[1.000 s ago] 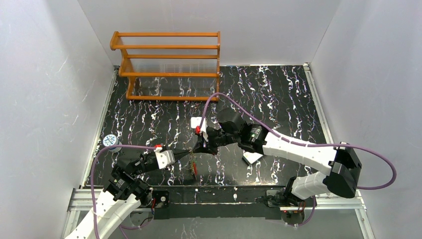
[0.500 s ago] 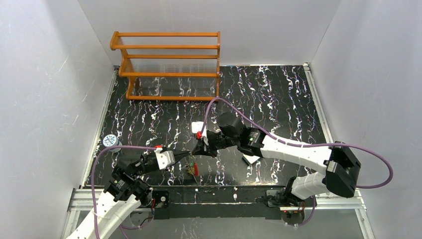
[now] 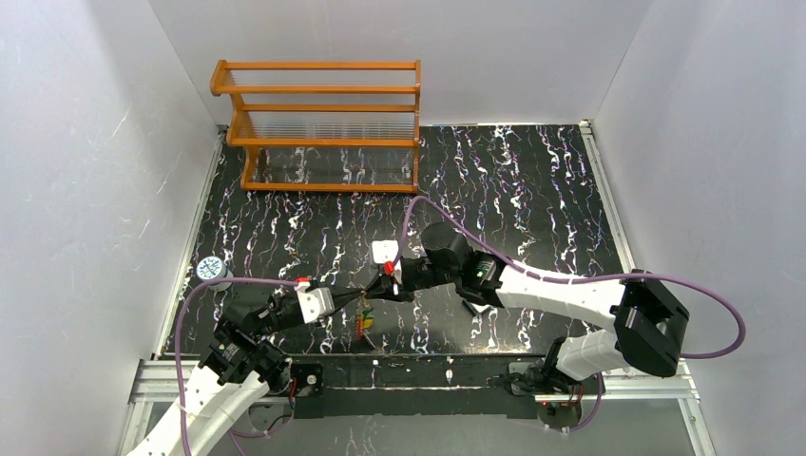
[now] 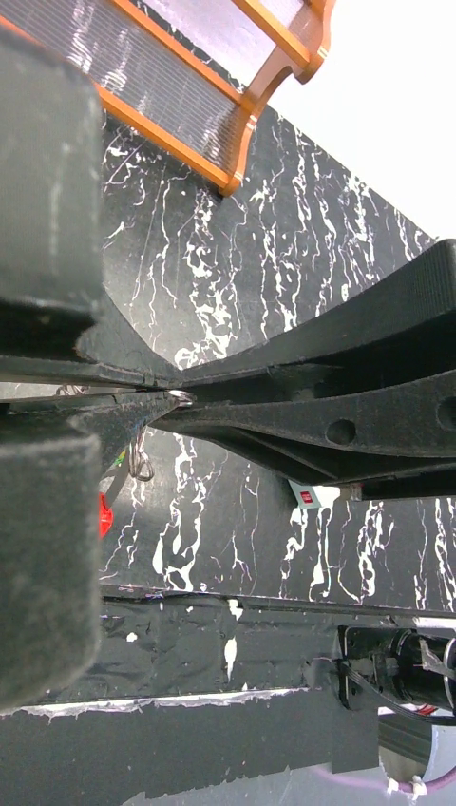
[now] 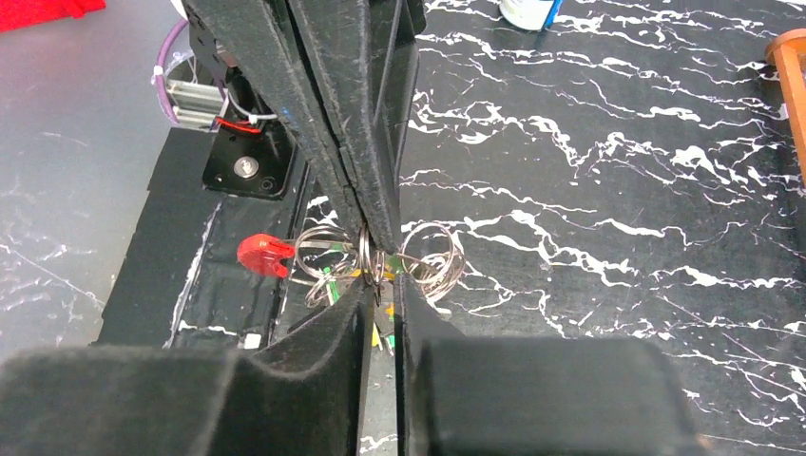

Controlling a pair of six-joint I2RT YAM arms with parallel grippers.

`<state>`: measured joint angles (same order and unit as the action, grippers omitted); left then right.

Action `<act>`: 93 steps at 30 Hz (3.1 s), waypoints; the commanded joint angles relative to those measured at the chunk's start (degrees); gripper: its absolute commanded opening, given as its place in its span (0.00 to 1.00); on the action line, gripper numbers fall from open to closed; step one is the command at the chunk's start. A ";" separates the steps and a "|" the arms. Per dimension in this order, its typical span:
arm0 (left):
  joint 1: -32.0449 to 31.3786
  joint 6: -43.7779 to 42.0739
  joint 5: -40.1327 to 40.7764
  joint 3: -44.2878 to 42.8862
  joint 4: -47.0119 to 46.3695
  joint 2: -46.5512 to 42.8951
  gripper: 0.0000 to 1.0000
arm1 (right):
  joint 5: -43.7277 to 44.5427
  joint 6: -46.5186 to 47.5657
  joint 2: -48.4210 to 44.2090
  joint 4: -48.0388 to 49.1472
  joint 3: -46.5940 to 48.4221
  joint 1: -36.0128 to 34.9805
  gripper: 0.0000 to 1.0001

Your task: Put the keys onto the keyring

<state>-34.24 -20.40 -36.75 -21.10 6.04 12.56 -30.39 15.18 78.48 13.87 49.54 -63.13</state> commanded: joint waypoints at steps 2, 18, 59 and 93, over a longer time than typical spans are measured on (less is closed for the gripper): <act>-0.22 0.62 -2.51 -0.44 -4.87 -0.92 0.00 | -0.37 1.81 0.37 6.42 -0.50 -0.24 0.31; -0.21 0.91 1.00 -0.58 -3.94 -0.82 0.00 | 12.06 3.00 -5.84 5.26 -5.67 -0.23 0.52; 8.07 25.90 40.06 -6.58 -25.94 47.89 0.97 | 6.16 -23.33 -19.12 7.92 -18.65 29.72 0.99; 18.34 10.43 52.60 13.78 -71.02 65.15 0.98 | 45.46 -17.14 -5.44 41.94 -39.53 49.26 0.99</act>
<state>-16.60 -4.69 17.80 -6.83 -51.57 72.12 13.19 -3.75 69.71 43.81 8.54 -14.61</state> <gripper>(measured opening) 0.983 0.985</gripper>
